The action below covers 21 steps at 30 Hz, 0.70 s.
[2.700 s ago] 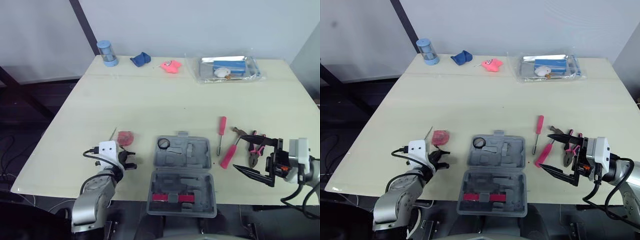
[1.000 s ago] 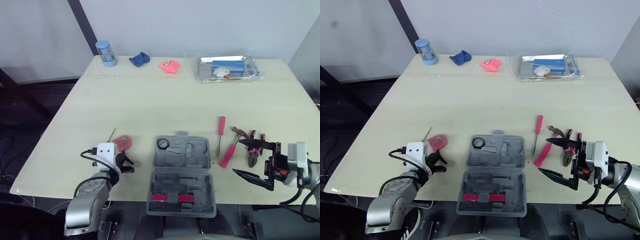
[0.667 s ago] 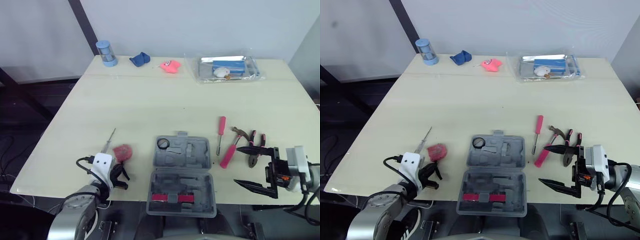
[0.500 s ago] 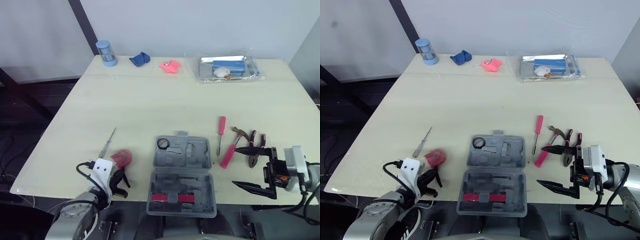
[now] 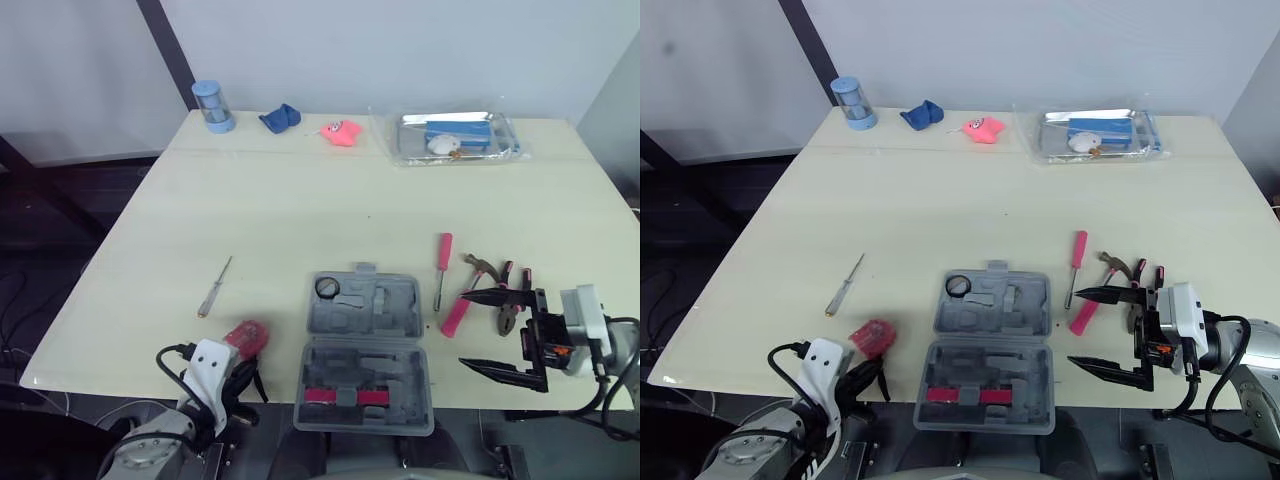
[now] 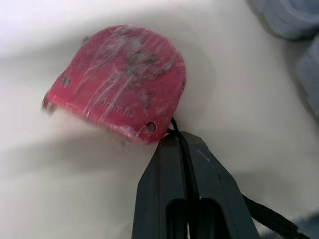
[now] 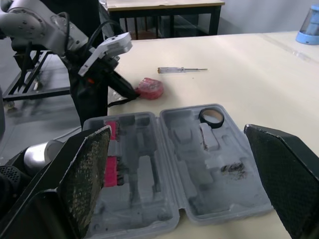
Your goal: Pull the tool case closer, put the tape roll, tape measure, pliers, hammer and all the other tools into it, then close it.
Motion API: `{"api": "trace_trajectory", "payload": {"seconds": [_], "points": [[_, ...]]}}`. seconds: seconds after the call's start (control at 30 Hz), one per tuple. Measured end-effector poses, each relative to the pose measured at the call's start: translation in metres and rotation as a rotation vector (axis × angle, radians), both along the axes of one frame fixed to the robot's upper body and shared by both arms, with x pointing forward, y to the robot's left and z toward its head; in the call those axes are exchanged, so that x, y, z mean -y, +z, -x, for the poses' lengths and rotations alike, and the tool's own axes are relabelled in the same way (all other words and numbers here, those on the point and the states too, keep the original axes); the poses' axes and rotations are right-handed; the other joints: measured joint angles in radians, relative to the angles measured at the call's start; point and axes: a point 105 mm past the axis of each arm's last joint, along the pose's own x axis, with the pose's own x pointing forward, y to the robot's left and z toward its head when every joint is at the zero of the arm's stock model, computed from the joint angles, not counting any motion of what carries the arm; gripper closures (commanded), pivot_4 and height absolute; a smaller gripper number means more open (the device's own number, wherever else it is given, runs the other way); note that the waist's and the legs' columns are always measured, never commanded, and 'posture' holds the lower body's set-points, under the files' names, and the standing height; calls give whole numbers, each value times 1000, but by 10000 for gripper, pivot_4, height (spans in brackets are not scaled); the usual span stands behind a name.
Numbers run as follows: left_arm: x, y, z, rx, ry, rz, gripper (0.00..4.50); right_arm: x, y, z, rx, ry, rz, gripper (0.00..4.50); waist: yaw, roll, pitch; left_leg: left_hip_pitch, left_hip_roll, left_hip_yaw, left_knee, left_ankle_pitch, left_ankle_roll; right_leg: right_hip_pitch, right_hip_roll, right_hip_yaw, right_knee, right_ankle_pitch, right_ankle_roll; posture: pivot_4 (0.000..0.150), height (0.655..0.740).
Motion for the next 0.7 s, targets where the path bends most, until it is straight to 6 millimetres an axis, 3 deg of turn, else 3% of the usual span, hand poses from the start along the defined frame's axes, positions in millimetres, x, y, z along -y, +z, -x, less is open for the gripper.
{"api": "trace_trajectory", "payload": {"seconds": [0.2,0.3,0.37,0.4,0.6,0.7], "points": [[-2,-4,4,28,-17,6,44747,-1,0,-1,3,1,2,0,-1,1,0,0,0,0,0,0,0,0,0,0,0,0,0,1500,7400],[-2,-6,6,42,-36,18,36676,-2,0,-1,-1,6,4,0,-1,1,-1,0,0,0,0,0,0,0,0,0,0,0,0,1500,7400],[-1,-7,9,50,-59,31,24995,-3,-1,-2,-1,3,4,0,-2,1,-1,1,0,0,0,0,0,0,0,0,0,0,0,1500,7400],[-1,-7,9,50,-59,31,24995,-3,-1,-2,-1,3,4,0,-2,1,-1,1,0,0,0,0,0,0,0,0,0,0,0,1500,7400],[-12,-15,16,104,-110,33,1117,-4,-2,-2,-1,1,6,0,-2,5,-3,1,0,1,0,0,0,0,0,0,0,0,0,1500,7400],[-25,-20,16,150,-132,17,397,-4,-2,-3,0,-2,7,0,-2,9,-5,1,0,1,-1,0,0,0,0,0,0,0,0,1500,7400]]}}
